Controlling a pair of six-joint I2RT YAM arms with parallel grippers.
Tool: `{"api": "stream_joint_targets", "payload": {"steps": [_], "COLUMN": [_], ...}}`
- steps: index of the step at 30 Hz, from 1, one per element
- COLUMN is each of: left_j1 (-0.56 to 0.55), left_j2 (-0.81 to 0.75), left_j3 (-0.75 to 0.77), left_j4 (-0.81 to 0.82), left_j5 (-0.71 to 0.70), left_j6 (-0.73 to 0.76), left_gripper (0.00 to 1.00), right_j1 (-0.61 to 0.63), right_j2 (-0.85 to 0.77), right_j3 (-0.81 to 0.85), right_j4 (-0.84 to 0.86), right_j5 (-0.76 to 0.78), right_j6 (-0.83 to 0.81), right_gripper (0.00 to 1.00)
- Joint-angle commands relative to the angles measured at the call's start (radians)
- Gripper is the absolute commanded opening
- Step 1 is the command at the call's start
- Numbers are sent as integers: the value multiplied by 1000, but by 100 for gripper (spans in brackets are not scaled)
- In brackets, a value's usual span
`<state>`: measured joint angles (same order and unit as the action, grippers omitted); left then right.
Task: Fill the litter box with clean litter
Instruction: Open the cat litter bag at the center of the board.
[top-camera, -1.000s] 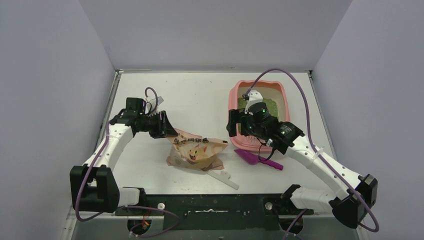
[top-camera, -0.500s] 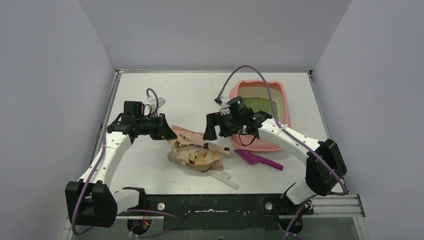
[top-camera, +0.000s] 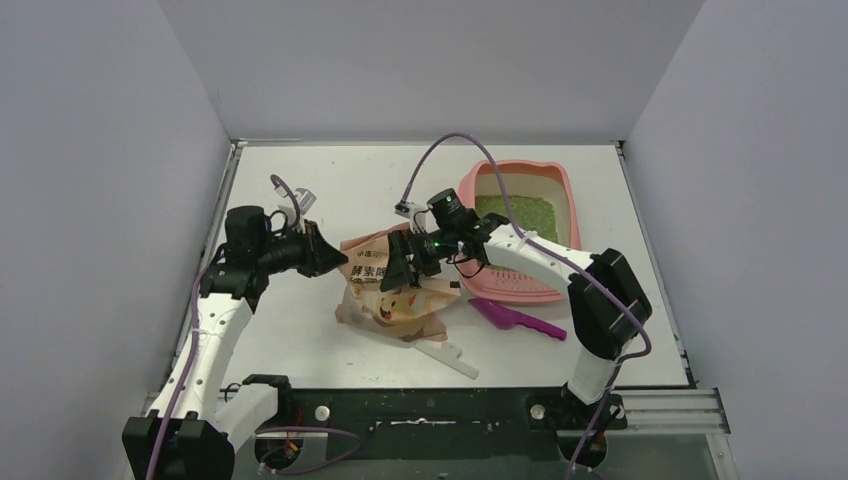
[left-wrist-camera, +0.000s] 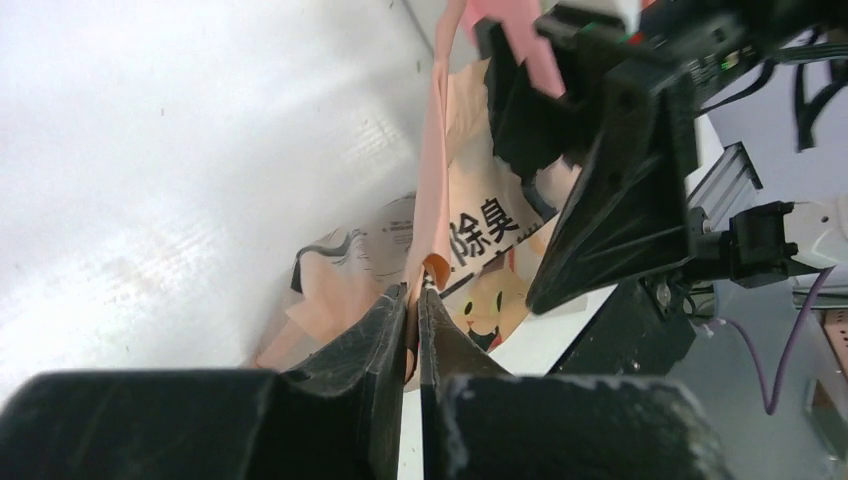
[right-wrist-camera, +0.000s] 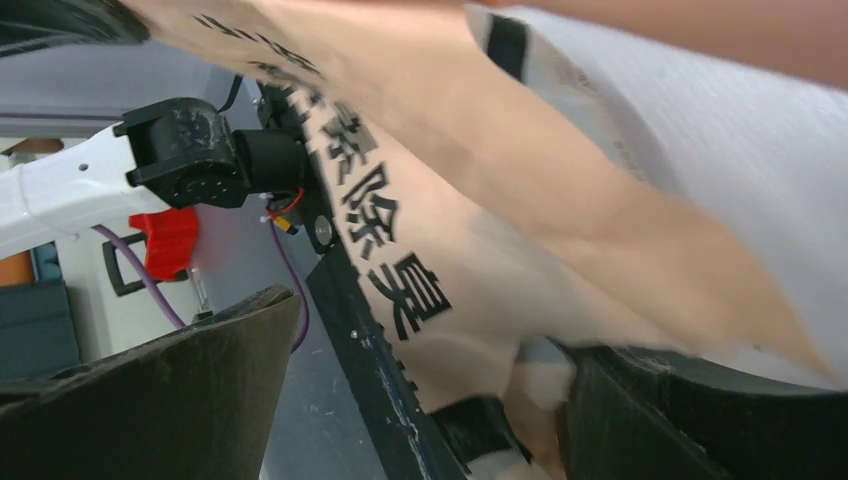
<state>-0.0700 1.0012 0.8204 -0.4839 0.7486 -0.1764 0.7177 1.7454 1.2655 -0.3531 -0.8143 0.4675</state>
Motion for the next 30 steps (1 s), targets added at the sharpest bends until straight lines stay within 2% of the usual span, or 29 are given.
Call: {"api": "stream_joint_targets", "payload": {"steps": [1,5,7,13,15,20,24,27,28,30], "left_j1": [10,10,10,11,15,61,215,243,243,243], "left_j2": [-49,-59,-64,-93,-100,-129,-161,-182,-184,-186], "left_j3": [6,-20,-30,-41,-40,-12,2,28,37,62], "left_j4": [225,232,231,229,227,164,165,119,97,38], "left_j5": [127,144,145,105,80,-35,13,16,16,-2], "left_j6": [-4,-5,-5,1,2,21,11,50,62,88], "left_gripper": [0,0,0,0,0,0,0,0,5,31], "right_j1": [14,7,-1,-3,13,75,142,177,184,195], "right_j2": [2,-15,-21,10,36,48,42,19,9,-20], "right_j3": [60,71,73,110,138,203,292,318,313,283], "right_j4": [101,84,87,113,117,174,161,150,153,180], "right_j5": [-94,-66,-57,-55,-53,88,252,385,412,433], "right_j6": [38,15,15,39,45,49,-33,-111,-138,-204], "right_gripper": [86,82,75,16,1,0,0,0,0,0]}}
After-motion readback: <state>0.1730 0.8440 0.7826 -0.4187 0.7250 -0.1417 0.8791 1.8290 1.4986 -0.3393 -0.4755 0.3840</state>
